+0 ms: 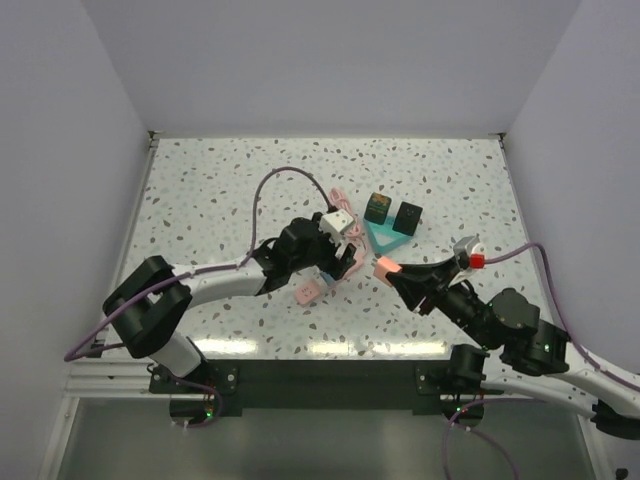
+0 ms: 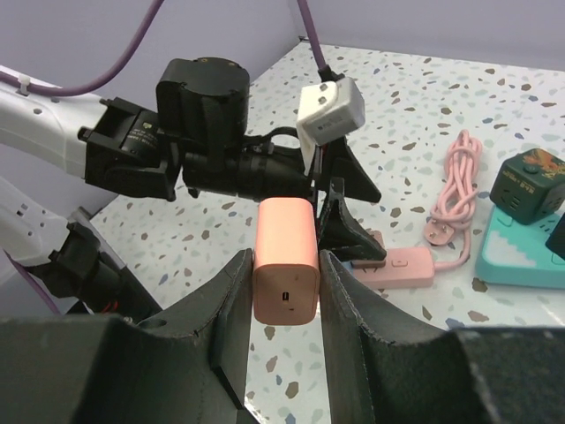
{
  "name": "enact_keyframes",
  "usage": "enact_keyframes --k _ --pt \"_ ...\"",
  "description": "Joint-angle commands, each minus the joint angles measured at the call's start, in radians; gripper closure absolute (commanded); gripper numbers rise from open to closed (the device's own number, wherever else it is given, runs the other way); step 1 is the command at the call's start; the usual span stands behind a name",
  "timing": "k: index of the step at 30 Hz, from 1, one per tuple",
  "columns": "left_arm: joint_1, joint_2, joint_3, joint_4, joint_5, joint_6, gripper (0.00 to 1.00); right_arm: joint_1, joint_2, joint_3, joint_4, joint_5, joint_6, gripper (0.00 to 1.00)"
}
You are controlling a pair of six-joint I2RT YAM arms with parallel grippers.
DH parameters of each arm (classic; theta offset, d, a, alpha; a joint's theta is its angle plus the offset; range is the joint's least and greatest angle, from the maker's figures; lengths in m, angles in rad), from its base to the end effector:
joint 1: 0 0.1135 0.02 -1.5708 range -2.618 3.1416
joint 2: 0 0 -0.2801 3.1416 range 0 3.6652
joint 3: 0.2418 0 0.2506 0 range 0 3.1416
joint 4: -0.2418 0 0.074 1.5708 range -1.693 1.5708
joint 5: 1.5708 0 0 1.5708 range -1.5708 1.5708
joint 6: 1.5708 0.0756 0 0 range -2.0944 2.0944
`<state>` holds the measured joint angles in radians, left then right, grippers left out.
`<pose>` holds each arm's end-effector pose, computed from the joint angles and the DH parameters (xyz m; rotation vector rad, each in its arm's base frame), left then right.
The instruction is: Insert the plug
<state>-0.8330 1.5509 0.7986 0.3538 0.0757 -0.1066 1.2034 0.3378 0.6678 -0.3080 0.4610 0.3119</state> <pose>0.2452 -0.2782 0.2131 0.7698 1.8815 -0.6795 0.0702 0.0888 0.3451 -0.3367 1.5773 0.8344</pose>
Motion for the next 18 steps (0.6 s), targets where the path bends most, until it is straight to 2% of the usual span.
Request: enact_keyframes --k 1,6,12,16,17,18 --pt "-0.028 0.04 0.08 -0.128 -0.073 0.084 0.14 0.001 -0.026 0.013 -0.011 0.024 -0.02 1.0" --pt "-0.051 0.112 0.123 -0.197 -0.174 0.088 0.14 0.001 -0.048 0.006 -0.025 0.025 -0.02 1.0" --pt "-0.058 0.159 0.159 -0.239 -0.221 0.082 0.18 -0.001 -0.062 0.004 -0.034 0.022 -0.022 1.0" --pt "-0.06 0.176 0.177 -0.28 -0.255 0.065 0.35 0.001 -0.063 0.0 -0.034 0.024 -0.023 1.0" --pt "-0.06 0.181 0.182 -0.297 -0.269 0.062 0.44 0.001 -0.065 -0.004 -0.033 0.022 -0.023 1.0" --pt "-0.06 0.193 0.191 -0.305 -0.289 0.055 0.48 0.001 -0.063 -0.004 -0.028 0.022 -0.023 1.0"
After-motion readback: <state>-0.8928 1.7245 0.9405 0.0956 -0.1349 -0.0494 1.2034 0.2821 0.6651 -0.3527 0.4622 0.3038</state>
